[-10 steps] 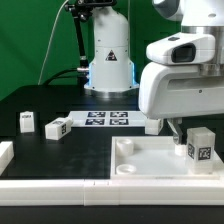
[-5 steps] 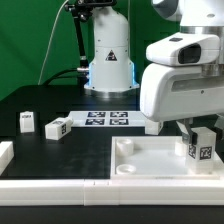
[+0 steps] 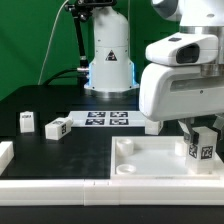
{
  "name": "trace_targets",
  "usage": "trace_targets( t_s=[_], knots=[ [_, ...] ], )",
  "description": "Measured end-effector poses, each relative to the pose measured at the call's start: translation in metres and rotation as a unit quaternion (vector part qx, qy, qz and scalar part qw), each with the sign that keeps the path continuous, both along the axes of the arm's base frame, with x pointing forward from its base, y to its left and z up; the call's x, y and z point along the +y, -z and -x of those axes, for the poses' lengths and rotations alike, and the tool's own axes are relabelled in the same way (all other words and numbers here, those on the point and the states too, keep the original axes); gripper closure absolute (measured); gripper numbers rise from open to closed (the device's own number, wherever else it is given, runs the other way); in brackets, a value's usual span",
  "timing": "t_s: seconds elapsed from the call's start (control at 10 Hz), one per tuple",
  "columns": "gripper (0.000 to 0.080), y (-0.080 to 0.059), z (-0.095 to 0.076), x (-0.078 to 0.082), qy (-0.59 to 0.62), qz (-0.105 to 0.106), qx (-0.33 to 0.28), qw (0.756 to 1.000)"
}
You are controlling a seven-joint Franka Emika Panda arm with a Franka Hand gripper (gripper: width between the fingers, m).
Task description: Assemble one leg
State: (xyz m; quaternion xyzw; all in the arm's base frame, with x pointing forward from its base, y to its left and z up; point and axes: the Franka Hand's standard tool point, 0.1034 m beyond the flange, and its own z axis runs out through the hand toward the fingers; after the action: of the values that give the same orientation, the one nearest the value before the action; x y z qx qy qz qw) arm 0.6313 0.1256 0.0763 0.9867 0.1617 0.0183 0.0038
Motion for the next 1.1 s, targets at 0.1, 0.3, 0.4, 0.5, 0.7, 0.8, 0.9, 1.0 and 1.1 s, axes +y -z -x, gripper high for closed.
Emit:
trace_targets(
  t_s=[0.1,0.3,0.4,0.5,0.7,0.8,0.9,1.0,1.1],
  knots=[
    [0.0509,0.0002,0.0011,-0.0006,0.095,-0.003,0.0,0.995],
    [0.0509,0.0001,0.0009,-0.0013,0.226,-0.007,0.0,0.974],
    [0.0508,0.0004,0.0007,-0.0024,0.289,-0.014,0.0,0.957],
    [0.0508,0.0006,0.0007,-0.0032,0.343,-0.021,0.002,0.939],
    [0.0508,0.0005,0.0008,-0.004,0.434,-0.025,0.003,0.9],
    [0.0508,0.0005,0.0007,-0.0048,0.488,-0.029,0.005,0.873],
    [0.0508,0.0005,0.0005,-0.0056,0.525,-0.032,0.007,0.851],
    [0.0508,0.0006,0.0004,-0.0062,0.558,-0.037,0.01,0.829],
    [0.0508,0.0005,0.0002,-0.0068,0.592,-0.041,0.014,0.805]
  ],
)
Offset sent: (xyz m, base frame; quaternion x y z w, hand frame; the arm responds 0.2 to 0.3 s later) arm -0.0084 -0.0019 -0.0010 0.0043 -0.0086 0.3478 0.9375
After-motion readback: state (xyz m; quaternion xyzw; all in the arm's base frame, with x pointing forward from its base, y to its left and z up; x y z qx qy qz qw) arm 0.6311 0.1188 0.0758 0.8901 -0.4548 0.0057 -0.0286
